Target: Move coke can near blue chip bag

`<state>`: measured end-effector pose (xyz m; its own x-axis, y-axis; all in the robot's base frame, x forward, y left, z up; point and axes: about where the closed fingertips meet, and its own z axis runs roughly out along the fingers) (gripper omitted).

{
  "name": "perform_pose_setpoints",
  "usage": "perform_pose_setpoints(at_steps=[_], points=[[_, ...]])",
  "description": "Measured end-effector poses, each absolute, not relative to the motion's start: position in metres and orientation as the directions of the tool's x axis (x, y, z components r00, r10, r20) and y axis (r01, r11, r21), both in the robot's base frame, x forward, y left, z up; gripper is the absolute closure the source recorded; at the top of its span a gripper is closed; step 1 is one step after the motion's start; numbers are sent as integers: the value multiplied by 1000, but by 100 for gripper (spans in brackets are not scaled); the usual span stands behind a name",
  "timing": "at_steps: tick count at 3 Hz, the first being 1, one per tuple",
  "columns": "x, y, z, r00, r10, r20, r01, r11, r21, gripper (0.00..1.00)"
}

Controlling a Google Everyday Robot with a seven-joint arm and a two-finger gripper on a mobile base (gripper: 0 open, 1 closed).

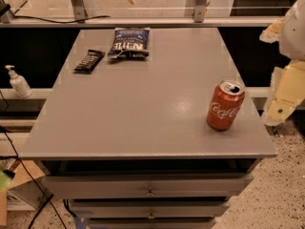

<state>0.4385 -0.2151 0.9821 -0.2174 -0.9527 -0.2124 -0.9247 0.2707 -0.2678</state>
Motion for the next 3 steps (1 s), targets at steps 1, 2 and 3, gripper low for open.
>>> perform_pose_setpoints(at_steps=[1,2,3], points=[[438,-215,982,-217,-953,-212,-925,271,-268,0],[444,-205,972,-188,-940,-286,-927,266,-265,0],[459,-193,957,-134,-898,-420,-929,262,-263,0]])
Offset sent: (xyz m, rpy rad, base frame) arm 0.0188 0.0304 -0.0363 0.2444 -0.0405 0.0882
